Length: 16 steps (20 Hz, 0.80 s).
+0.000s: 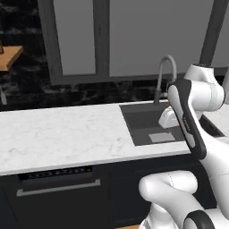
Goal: Pick up the knife from the drawer and place it on the cutting board. Then place the meat from the plate to the cutting board.
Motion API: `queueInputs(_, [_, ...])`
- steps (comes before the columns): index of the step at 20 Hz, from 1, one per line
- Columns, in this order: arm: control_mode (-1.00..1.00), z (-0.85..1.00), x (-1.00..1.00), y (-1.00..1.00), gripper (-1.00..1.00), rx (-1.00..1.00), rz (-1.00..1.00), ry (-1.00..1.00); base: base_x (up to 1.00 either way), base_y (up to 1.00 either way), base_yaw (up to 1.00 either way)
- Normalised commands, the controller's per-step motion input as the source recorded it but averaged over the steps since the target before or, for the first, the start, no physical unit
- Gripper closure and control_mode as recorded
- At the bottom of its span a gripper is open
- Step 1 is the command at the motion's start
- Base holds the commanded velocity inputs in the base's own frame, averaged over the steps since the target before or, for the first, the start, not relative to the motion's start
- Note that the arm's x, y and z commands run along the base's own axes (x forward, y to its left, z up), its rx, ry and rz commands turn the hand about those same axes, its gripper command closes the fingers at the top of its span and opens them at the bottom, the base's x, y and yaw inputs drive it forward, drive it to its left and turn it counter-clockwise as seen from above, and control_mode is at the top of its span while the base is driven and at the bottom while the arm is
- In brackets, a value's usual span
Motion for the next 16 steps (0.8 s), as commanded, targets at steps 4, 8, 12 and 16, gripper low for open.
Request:
queueInputs(4, [1.0,0.0,0.0,0.0,-1.0,0.0,0.0,0.0,0.09,1.0,-0.04])
queueInputs(8, [1.0,0.0,0.0,0.0,-1.0,0.0,0.0,0.0,0.12,1.0,-0.05])
queueInputs(12, [1.0,0.0,0.0,0.0,-1.0,0.0,0.0,0.0,0.15,1.0,-0.06])
queueInputs(16, [1.0,0.0,0.0,0.0,-1.0,0.0,0.0,0.0,0.16,1.0,-0.07])
